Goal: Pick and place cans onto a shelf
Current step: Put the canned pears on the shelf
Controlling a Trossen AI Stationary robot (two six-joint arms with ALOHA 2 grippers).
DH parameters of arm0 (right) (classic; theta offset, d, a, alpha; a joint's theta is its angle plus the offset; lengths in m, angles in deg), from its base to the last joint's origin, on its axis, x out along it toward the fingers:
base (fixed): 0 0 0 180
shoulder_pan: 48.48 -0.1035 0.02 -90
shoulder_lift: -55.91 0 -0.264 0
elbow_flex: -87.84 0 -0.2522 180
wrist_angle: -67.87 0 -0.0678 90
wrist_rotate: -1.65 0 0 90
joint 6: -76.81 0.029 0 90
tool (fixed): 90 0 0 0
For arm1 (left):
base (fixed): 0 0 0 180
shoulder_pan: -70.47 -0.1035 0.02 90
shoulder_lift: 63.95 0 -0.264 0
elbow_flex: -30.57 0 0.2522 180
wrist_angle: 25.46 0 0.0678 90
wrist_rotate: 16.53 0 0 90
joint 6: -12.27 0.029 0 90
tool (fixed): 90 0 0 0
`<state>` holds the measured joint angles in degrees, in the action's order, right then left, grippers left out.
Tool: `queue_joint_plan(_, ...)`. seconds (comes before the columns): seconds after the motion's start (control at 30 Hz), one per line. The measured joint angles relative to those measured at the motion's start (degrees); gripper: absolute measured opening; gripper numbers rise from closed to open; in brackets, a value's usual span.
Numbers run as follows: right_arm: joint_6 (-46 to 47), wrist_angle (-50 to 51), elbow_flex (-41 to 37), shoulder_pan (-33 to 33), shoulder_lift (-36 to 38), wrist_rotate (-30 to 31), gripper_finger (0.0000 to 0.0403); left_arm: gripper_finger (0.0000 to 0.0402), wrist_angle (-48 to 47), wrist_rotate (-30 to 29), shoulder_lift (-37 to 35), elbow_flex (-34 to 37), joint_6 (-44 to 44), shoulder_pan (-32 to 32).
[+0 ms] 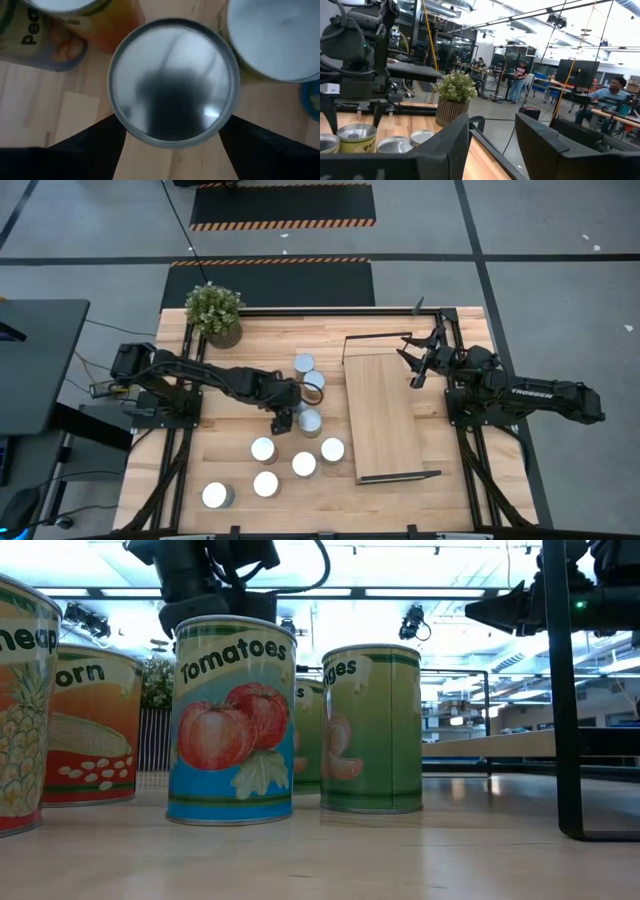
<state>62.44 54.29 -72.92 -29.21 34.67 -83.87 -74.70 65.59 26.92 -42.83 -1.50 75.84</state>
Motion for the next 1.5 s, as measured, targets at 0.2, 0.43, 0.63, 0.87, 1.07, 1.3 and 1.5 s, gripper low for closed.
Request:
queue_joint_plan(0.2,0.7,0.0,0.0,0.0,-0.5,0.2,0.017,0.0303,2.0,0.0,0.0,0.0,2.2,-0.2)
queue_joint_plan(0.43,2.2,0.6,0.0,0.0,-0.5,0.2,0.017,0.0287,3.4,-0.3,0.0,0.0,2.3,-0.2)
queue_joint_plan(0.63,2.2,1.2,0.0,0.0,-0.5,0.3,0.017,0.0272,4.6,-1.5,0.0,0.0,2.8,-0.2)
queue_joint_plan(0.87,2.5,1.2,0.0,0.0,-0.5,0.3,0.017,0.0283,4.5,-2.8,0.0,0.0,0.5,-0.3)
queue_joint_plan(1.07,2.7,1.1,0.0,0.0,-0.5,0.0,0.017,0.0351,5.4,-2.9,-0.1,0.0,-1.9,-0.3)
queue_joint_plan(1.3,4.3,0.9,0.0,0.0,-0.5,-0.5,0.017,0.0377,9.1,-4.2,0.9,0.0,-0.5,0.7)
queue_joint_plan(1.5,4.9,0.2,0.0,0.0,-0.5,-2.8,0.017,0.0378,12.5,-7.7,3.1,0.0,2.0,2.0)
